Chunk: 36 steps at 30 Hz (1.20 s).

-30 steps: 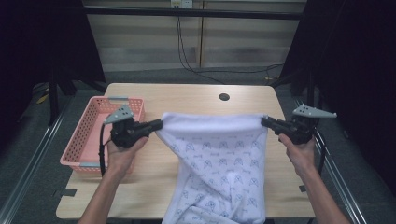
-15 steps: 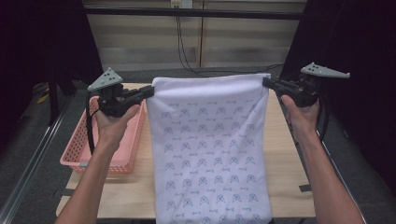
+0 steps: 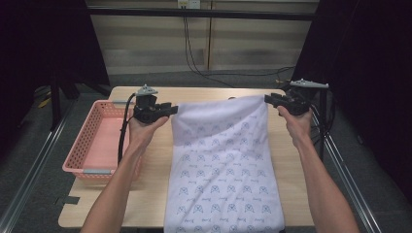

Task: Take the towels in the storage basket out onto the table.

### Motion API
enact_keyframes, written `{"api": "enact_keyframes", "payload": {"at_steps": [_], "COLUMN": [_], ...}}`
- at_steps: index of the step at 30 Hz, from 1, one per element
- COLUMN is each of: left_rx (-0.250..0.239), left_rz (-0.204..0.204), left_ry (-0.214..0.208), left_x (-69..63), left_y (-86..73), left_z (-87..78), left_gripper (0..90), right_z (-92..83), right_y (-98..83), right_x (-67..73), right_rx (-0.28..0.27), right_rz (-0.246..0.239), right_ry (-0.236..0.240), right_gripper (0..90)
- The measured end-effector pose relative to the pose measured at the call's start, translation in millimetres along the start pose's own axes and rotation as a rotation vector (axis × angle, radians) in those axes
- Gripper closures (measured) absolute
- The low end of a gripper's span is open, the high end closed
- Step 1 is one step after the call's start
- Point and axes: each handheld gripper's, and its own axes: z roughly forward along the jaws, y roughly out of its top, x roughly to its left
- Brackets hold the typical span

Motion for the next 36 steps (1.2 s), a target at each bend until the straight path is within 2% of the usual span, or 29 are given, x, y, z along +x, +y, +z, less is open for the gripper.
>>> {"api": "enact_keyframes", "payload": {"at_steps": [1,2,4,7,9,11,14,15,20,21,22,23,25,26,27,28,30,31,34,35,36], "left_rx": [0.024,0.029,0.032,0.058,0.057,0.088,0.138,0.16,0.26,0.273,0.273,0.305,0.307,0.307,0.31,0.333,0.328,0.322,0.322,0.322,0.322], "left_rz": [0.009,0.001,0.009,0.044,0.045,0.076,0.096,0.106,0.081,0.076,0.076,0.098,0.104,0.104,0.107,0.123,0.13,0.134,0.148,0.156,0.156], "left_ry": [0.002,-0.006,-0.027,-0.046,-0.078,-0.113,-0.17,-0.178,-0.19,-0.206,-0.206,-0.193,-0.196,-0.196,-0.198,-0.183,-0.183,-0.191,-0.173,-0.164,-0.164], "left_x": [-0.3,-0.9,-5.0,-16.0,-26.7,-36.9,-52.9,-56.1,-63.4,-64.8,-64.8,-66.7,-68.0,-68.0,-68.5,-70.0,-71.0,-70.3,-70.3,-70.4,-70.4], "left_y": [-3.1,-5.3,-12.3,-22.3,-33.6,-45.3,-73.6,-82.7,-126.2,-136.3,-136.3,-144.1,-145.3,-145.3,-146.4,-149.4,-149.1,-148.9,-149.0,-149.2,-149.2], "left_z": [0.4,0.3,-3.7,-10.0,-16.6,-19.9,-26.1,-27.3,-27.9,-26.8,-26.8,-24.3,-22.1,-22.1,-19.2,-12.2,-10.6,-8.9,-9.0,-9.2,-9.2], "left_gripper": [55.0,54.6,54.5,55.7,58.7,62.3,64.7,65.2,65.3,65.0,64.2,63.8,62.4,60.9,60.3,58.8,58.1,58.2,62.7,66.4,70.8], "right_z": [-2.5,-6.1,-13.0,-28.8,-37.9,-46.5,-58.8,-62.1,-73.1,-73.3,-73.3,-71.2,-66.8,-66.8,-56.7,-51.3,-46.0,-35.5,-23.0,-21.1,-22.1], "right_y": [-10.5,-16.3,-23.6,-38.3,-49.5,-63.1,-88.1,-96.6,-130.8,-137.8,-137.8,-148.6,-156.2,-156.2,-162.6,-164.7,-165.7,-163.6,-163.1,-165.2,-166.6], "right_x": [-6.4,-7.8,-6.4,3.5,12.2,22.1,35.4,38.6,49.9,52.7,52.7,57.2,60.6,60.6,64.4,65.8,67.1,70.0,68.8,69.5,70.0], "right_rx": [0.008,0.014,0.019,0.042,0.059,0.082,0.109,0.124,0.195,0.219,0.219,0.256,0.289,0.289,0.328,0.345,0.352,0.357,0.361,0.388,0.377], "right_rz": [0.014,0.009,0.002,-0.04,-0.07,-0.086,-0.104,-0.103,-0.108,-0.107,-0.107,-0.119,-0.129,-0.129,-0.152,-0.16,-0.171,-0.197,-0.203,-0.222,-0.244], "right_ry": [-0.011,-0.008,0.016,0.057,0.084,0.117,0.166,0.175,0.206,0.208,0.208,0.21,0.215,0.215,0.213,0.211,0.208,0.209,0.174,0.157,0.149], "right_gripper": [56.8,56.9,56.1,54.1,53.4,52.3,52.0,51.3,50.4,50.4,50.4,50.3,50.3,50.3,51.0,50.9,50.4,50.3,52.3,55.9,58.2]}}
